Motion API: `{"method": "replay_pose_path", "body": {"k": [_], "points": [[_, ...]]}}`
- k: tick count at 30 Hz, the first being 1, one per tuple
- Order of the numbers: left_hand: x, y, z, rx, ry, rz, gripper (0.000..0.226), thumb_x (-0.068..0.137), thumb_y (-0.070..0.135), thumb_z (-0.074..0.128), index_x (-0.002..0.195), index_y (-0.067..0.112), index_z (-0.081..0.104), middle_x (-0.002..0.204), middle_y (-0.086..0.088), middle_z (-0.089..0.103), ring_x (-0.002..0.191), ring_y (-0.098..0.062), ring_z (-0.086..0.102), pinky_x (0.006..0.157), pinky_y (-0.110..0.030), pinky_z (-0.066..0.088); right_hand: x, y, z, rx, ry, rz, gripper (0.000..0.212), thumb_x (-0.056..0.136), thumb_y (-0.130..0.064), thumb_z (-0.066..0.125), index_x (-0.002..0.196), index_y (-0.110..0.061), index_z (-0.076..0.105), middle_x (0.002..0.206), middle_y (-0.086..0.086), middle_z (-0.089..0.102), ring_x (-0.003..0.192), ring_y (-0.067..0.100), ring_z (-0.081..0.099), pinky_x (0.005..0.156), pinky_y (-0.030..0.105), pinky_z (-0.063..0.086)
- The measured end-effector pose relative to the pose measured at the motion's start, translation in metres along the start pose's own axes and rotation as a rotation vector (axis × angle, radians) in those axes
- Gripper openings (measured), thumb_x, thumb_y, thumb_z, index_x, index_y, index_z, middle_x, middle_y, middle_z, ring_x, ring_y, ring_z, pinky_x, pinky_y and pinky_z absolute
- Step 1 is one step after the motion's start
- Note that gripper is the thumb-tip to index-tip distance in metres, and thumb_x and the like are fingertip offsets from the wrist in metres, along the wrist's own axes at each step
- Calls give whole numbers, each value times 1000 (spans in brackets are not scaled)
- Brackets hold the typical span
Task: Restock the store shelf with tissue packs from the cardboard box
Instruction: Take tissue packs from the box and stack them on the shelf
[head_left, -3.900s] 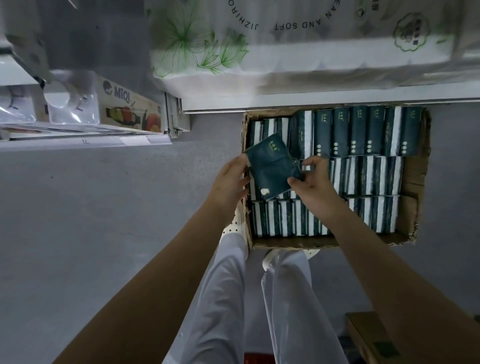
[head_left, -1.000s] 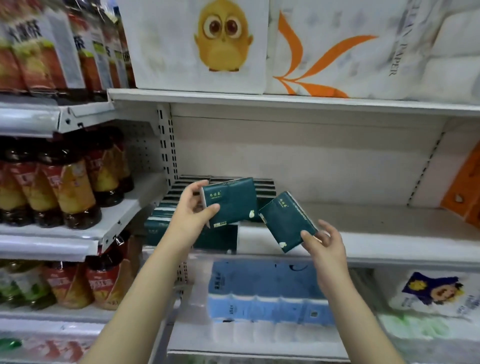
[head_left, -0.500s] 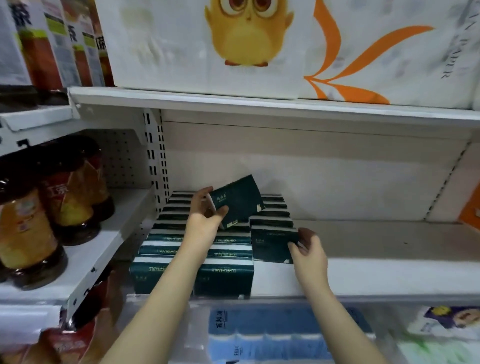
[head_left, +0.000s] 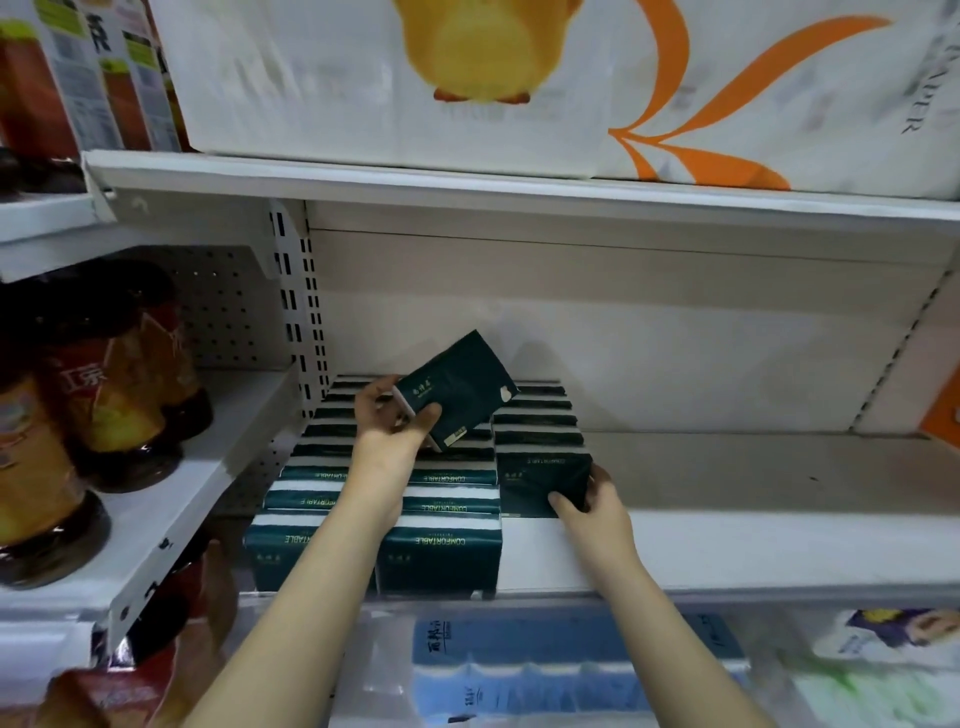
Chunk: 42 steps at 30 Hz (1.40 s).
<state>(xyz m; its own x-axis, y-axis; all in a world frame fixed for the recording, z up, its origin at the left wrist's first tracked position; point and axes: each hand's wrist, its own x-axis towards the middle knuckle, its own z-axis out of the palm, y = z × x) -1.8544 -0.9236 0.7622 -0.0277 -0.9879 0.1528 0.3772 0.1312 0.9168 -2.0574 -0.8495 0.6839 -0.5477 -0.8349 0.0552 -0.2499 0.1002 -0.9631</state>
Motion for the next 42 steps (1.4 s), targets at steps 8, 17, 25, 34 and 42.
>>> {"method": "replay_pose_path", "body": {"k": [8,17,25,34,42], "points": [[0,4,-4,-107,34,-40,40,89,2,64,117,20,41,102,-1,69,97,-20,66,73,-28,56,-7,-32,-4,120,130,-65,78,88,-46,65,150,-21,23,152,-2,32,142,19,28,115,37,29],[-8,4,-2,83,-288,22,45,86,-2,65,116,28,51,114,-9,68,108,-25,63,87,-29,53,-13,-96,0,96,-177,-272,29,98,-28,54,127,-25,53,113,-12,67,105,4,62,86,18,48],[-9,2,1,321,-392,43,39,93,16,61,128,29,51,116,3,65,106,-2,61,80,-6,45,-11,-76,-16,739,-162,22,23,97,0,50,114,-12,60,109,5,70,102,21,66,82,32,55],[-10,-2,-1,577,-454,29,34,93,17,63,127,20,59,119,10,62,106,0,58,78,1,40,-26,-20,-58,603,-176,58,37,92,9,52,124,-9,54,113,5,69,100,20,60,81,29,49],[-10,-5,-4,772,-526,42,33,92,22,64,124,31,60,128,11,61,120,-6,53,97,-19,39,-36,-15,-42,-24,-122,-25,47,84,-7,72,118,-21,44,116,-13,55,117,13,52,96,33,48]]}}
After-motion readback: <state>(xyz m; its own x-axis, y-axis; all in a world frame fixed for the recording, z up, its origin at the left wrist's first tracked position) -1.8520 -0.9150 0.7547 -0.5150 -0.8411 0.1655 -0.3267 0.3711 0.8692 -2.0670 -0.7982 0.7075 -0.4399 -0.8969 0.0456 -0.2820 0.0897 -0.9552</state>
